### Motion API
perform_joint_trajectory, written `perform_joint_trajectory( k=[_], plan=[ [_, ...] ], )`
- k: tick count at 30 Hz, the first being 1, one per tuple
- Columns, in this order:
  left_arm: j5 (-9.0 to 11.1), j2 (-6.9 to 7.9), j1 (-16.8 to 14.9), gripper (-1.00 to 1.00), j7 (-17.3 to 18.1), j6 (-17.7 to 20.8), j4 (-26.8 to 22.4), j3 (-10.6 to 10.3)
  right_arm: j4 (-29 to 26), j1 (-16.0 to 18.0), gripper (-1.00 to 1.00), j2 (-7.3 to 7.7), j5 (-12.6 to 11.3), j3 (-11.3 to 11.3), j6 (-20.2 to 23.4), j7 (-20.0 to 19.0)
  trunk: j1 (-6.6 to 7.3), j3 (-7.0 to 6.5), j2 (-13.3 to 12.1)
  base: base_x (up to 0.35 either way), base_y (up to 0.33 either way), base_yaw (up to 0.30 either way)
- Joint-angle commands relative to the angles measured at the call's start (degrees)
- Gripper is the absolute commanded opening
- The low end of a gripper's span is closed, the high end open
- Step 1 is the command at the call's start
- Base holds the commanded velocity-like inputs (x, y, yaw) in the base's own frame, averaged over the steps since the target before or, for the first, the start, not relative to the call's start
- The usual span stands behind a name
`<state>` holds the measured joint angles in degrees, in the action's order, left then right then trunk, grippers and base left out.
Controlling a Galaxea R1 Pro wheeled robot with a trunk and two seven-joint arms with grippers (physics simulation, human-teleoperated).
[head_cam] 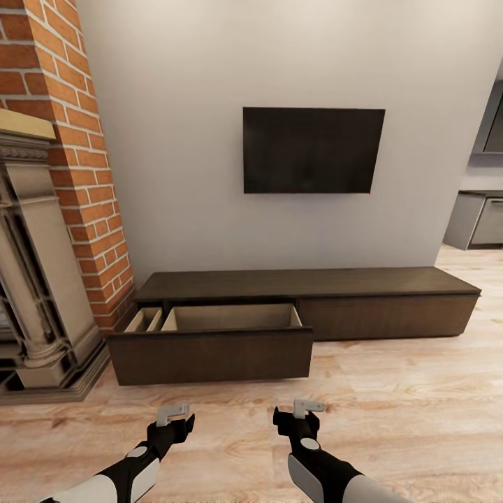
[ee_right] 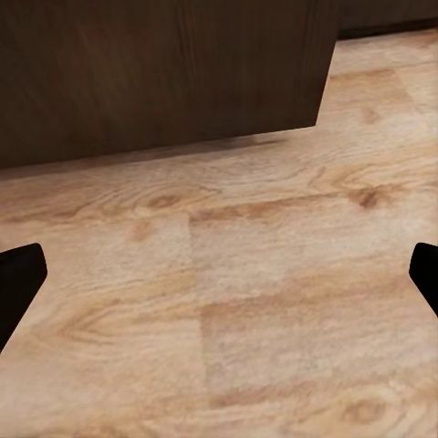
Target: Place each of the two pumpkins and all three candles from the living room inside a cabinet in the living room (use any cabinet), then make sure every cabinet is closed, and position the cauldron so it is next to a table in the living room.
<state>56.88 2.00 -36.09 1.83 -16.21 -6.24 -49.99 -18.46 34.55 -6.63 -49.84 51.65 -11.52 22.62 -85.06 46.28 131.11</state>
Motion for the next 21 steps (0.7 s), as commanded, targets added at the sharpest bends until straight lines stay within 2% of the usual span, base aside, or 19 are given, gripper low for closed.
perform_joint_trajectory(
  k=[1, 9, 21],
  plan=[
    [0.6, 0.02, -0.03, 1.0, 0.17, -0.14, 0.0, -0.39, 0.0, 0.07, 1.0, 0.02, -0.61, 0.47, -0.34, 0.24, 0.01, 0.06, 0.03, 0.0, 0.0, 0.0],
    [0.67, 0.02, -0.03, 1.0, 0.02, -0.09, 0.0, -0.37, -0.04, 0.07, 1.0, 0.01, -0.56, 0.47, -0.32, 0.24, 0.01, 0.06, 0.03, 0.032, 0.0, 0.0],
    [0.69, 0.02, -0.03, 1.0, -0.07, -0.05, 0.01, -0.37, -0.09, 0.07, 1.0, 0.12, -0.52, 0.47, -0.26, 0.17, 0.01, 0.06, 0.03, 0.304, 0.061, 0.0]
  ],
)
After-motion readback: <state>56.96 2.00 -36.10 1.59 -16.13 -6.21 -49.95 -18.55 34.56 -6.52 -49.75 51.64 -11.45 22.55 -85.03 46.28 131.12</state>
